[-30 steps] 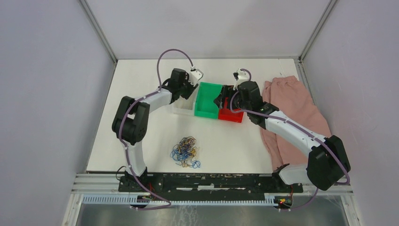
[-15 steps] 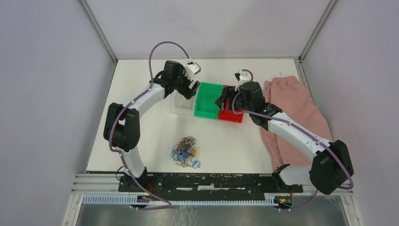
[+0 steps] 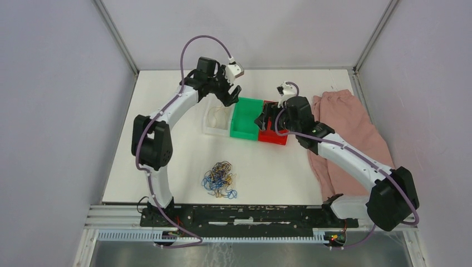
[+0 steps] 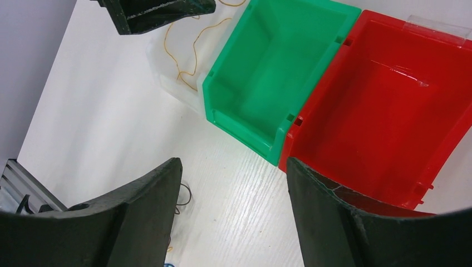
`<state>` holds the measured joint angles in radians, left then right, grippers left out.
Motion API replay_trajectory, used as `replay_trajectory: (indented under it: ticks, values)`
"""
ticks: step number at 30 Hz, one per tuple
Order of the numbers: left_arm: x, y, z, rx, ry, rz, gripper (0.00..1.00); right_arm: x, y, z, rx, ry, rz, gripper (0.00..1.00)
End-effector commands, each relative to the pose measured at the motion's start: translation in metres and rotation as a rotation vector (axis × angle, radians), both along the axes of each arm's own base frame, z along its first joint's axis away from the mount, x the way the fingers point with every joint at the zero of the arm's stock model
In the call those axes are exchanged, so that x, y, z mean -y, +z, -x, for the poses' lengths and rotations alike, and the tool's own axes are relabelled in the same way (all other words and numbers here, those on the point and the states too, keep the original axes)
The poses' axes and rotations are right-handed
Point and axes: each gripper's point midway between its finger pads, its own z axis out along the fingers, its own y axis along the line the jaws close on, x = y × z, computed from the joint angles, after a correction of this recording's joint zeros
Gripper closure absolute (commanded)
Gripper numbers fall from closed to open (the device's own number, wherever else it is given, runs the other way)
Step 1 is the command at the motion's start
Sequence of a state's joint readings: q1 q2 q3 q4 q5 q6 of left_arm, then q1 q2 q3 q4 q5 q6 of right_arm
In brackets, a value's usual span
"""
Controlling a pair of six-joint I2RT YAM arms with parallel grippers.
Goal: Untangle the cables
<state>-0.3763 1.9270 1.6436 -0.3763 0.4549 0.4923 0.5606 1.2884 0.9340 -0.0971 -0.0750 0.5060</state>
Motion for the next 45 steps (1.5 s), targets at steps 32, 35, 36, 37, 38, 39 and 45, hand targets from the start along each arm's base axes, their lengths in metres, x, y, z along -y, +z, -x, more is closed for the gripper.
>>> replay_trajectory:
  ticks: [32,35,36,37,38,39,45]
  values:
    - [-0.027,-0.042,0.002,0.191,-0.217,-0.259,0.97,-0.002,0.012,-0.003,0.034,0.016,-0.018,0.4]
    - [-0.027,-0.044,-0.011,0.234,-0.141,-0.234,0.97,0.001,0.012,-0.002,0.038,0.009,-0.015,0.39]
    - [-0.026,-0.046,-0.017,0.244,-0.114,-0.224,0.97,0.001,0.012,-0.002,0.04,0.005,-0.012,0.39]
    - [-0.027,-0.047,-0.021,0.248,-0.088,-0.217,0.97,0.002,0.011,-0.001,0.037,0.003,-0.007,0.39]
    - [-0.026,-0.047,-0.025,0.25,-0.067,-0.206,0.97,0.003,0.011,-0.001,0.035,0.002,0.001,0.39]
    - [-0.027,-0.049,-0.027,0.249,-0.051,-0.202,0.97,0.004,0.011,-0.001,0.032,0.0,0.009,0.39]
    - [-0.019,-0.051,-0.003,0.123,-0.154,-0.167,0.0,0.006,0.018,-0.002,0.038,-0.014,0.0,0.34]
